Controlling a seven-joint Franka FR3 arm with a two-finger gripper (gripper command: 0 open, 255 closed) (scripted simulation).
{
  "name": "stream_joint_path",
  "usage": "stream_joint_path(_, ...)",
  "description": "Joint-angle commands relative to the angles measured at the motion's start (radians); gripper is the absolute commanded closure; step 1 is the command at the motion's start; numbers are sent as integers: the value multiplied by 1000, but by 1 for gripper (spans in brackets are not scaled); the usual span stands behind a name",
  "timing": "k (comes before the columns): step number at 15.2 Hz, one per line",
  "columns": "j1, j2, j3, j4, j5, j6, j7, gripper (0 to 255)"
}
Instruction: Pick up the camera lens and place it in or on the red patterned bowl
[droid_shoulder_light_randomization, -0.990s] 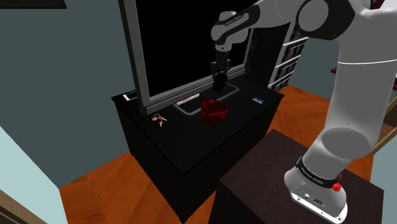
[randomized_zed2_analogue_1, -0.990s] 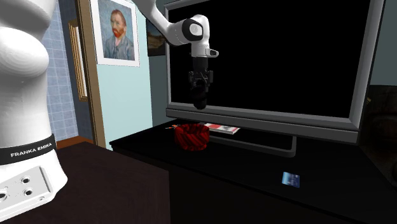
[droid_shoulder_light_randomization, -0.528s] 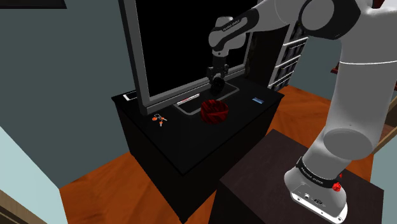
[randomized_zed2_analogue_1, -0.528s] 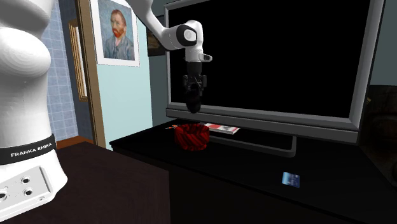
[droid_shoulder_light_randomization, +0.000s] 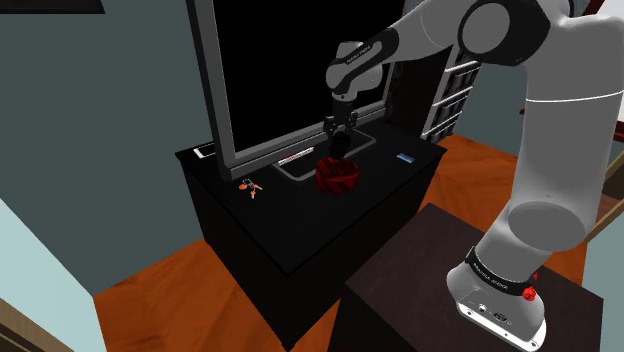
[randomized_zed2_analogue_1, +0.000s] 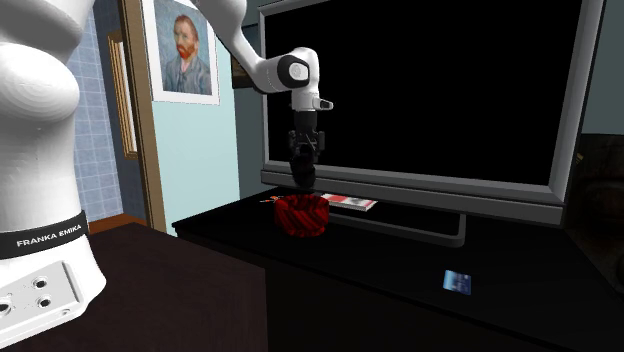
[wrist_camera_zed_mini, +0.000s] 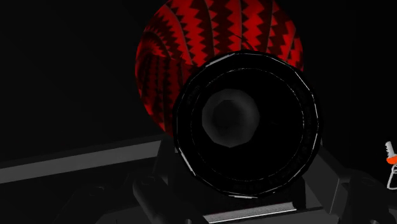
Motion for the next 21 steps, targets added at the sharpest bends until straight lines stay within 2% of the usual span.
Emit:
stream_joint_path(1, -1, 15, 2, -6, 4, 22, -2, 255)
stream_joint_path(6, -5, 57, 8, -21, 15, 79, -9, 255)
stream_joint_path(14, -5, 57, 8, -21, 15, 79, -9, 255)
stream_joint_path(15, -5, 57, 8, -22, 15, 79, -9, 0)
stream_joint_path(20, -5, 57, 8, -21, 15, 79, -9, 0)
stream_joint_path(21, -3, 37, 5, -15, 10, 53, -5, 0)
